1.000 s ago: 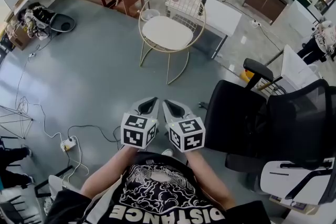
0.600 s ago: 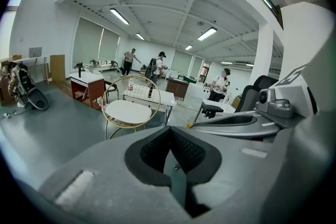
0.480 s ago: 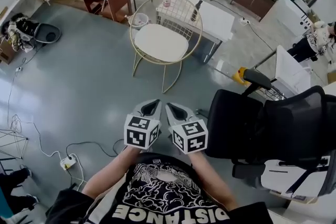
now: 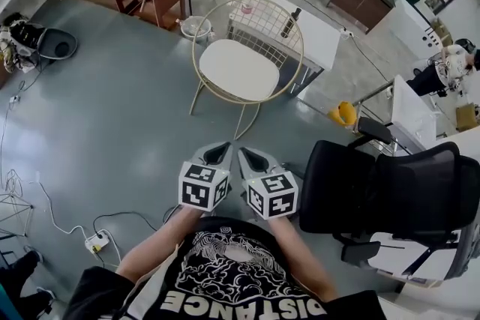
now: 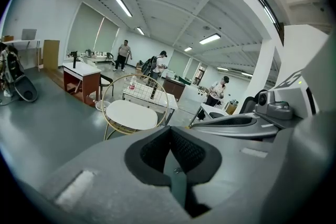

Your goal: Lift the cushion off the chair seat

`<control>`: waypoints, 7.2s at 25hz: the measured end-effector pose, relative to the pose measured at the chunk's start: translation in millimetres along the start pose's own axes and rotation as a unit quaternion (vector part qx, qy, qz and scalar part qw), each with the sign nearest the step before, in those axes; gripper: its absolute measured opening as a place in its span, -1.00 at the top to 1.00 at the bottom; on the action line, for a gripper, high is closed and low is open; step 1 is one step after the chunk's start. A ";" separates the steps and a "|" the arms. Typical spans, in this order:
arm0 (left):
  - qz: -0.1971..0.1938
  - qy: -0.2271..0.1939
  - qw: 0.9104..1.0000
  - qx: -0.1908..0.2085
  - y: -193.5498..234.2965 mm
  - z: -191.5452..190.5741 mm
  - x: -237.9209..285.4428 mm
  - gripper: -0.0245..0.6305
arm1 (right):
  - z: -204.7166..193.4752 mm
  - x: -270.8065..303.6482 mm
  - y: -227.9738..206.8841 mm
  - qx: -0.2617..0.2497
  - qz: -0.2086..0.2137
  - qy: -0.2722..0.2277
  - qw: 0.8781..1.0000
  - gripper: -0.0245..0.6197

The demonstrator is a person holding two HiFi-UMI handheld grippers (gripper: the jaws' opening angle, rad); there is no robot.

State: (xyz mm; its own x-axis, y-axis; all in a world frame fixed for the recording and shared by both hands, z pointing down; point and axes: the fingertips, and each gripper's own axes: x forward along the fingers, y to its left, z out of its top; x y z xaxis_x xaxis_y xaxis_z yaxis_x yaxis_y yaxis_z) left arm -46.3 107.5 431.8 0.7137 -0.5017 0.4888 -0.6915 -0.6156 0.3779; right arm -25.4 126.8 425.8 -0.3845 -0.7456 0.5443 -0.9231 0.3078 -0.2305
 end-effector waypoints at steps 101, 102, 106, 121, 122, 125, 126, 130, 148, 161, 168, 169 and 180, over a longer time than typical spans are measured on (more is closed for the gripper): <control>-0.128 -0.015 0.886 -0.445 257.0 -85.8 365.9 0.26 | 34.4 303.4 -213.6 -0.005 0.082 0.136 0.987 0.93; -0.132 -0.015 0.885 -0.446 255.9 -84.4 369.3 0.26 | 31.6 302.4 -216.0 0.000 0.078 0.138 0.987 0.93; -0.147 -0.016 0.883 -0.446 254.2 -78.3 379.9 0.32 | 20.8 300.1 -224.0 0.015 0.065 0.145 0.987 0.93; -0.168 -0.020 0.849 -0.500 237.4 -49.9 378.6 0.78 | 23.5 279.9 -249.6 0.063 0.018 0.133 0.989 0.93; -0.166 -0.019 0.850 -0.499 236.7 -47.2 377.7 0.78 | 25.0 280.3 -250.2 0.064 0.017 0.130 0.989 0.93; -0.173 -0.025 0.850 -0.496 243.5 -27.0 373.5 0.79 | 38.3 289.4 -246.6 0.068 0.015 0.118 0.991 0.93; -0.172 -0.024 0.851 -0.495 249.6 -19.6 371.3 0.79 | 44.3 294.6 -243.7 0.069 0.014 0.114 0.991 0.93; -0.180 -0.028 0.852 -0.491 261.8 11.0 371.8 0.80 | 63.2 306.4 -242.7 0.072 0.011 0.102 0.992 0.93; -0.158 -0.089 0.891 -0.417 235.5 133.7 312.9 0.80 | 151.8 276.4 -238.7 0.083 0.031 0.010 0.996 0.93; -0.138 -0.173 0.900 -0.377 200.3 211.0 262.7 0.80 | 214.9 259.0 -207.8 0.043 0.063 -0.041 0.996 0.93; -0.126 -0.194 0.910 -0.345 201.9 250.4 249.0 0.80 | 252.1 255.6 -201.9 0.021 0.059 -0.078 0.995 0.93; -0.125 -0.196 0.911 -0.341 202.9 254.5 247.8 0.80 | 255.4 255.8 -201.6 0.019 0.057 -0.084 0.995 0.93; -0.136 -0.209 0.914 -0.321 217.7 280.5 238.5 0.80 | 278.6 262.1 -194.4 -0.012 0.039 -0.112 0.993 0.93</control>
State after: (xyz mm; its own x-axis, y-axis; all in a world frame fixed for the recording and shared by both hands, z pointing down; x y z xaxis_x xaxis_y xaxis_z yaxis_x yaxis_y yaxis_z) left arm 4.6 -316.6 410.1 0.7568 -0.6535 0.0155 -0.3086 -0.3363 0.8898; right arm 54.5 -293.1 388.6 -0.4463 -0.8312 0.3314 -0.8916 0.3811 -0.2447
